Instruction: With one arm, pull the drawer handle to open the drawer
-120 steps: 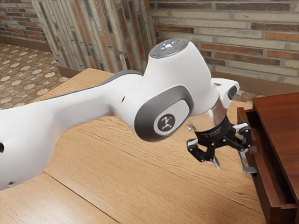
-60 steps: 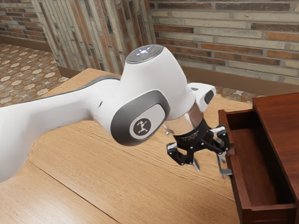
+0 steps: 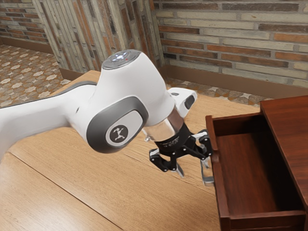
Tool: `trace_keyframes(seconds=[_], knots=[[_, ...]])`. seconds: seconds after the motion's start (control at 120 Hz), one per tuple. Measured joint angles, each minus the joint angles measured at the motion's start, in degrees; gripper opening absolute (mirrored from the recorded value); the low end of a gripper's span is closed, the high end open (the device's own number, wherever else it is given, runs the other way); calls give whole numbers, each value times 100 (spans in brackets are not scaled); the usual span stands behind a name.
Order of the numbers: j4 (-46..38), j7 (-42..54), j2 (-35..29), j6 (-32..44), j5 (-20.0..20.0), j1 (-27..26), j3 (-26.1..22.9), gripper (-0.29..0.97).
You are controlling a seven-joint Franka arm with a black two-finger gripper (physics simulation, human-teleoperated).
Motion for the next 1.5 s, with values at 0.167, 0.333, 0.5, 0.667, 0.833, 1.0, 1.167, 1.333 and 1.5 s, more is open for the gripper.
trace_keyframes(seconds=[0.167,0.333,0.5,0.667,0.833,1.0,1.167,1.333,1.5], knots=[[-258,-4,-261,3,81,30,38,38],[-517,-7,-519,4,109,94,60,38],[-743,-22,-718,5,119,89,75,38],[-967,-45,-963,5,125,88,76,38],[-1125,-79,-1129,1,197,111,79,38],[-1176,-120,-1159,-5,248,121,78,38],[-1200,-156,-1174,-8,270,121,77,38],[-1196,-180,-1207,-10,307,112,78,38],[-1137,-191,-1360,-11,399,87,69,38]])
